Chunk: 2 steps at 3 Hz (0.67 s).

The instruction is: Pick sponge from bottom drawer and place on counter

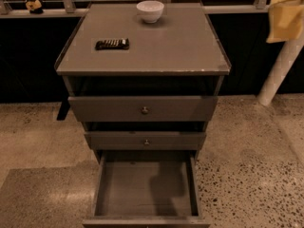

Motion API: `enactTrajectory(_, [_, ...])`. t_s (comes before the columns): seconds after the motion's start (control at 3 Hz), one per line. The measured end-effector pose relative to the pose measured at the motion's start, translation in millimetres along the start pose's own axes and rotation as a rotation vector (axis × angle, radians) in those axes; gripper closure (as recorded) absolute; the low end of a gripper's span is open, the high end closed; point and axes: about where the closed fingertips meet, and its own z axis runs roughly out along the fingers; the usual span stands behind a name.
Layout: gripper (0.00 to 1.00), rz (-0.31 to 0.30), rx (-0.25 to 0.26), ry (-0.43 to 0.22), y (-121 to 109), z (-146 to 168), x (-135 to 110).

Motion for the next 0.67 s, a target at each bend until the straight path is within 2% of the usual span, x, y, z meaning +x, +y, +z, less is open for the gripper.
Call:
enactTrajectory(0.33, [1.00, 0.077, -0.005, 0.004, 41, -15, 2])
enactTrajectory(0.67, [1.00, 0.104, -0.034, 0.016, 69, -30, 0])
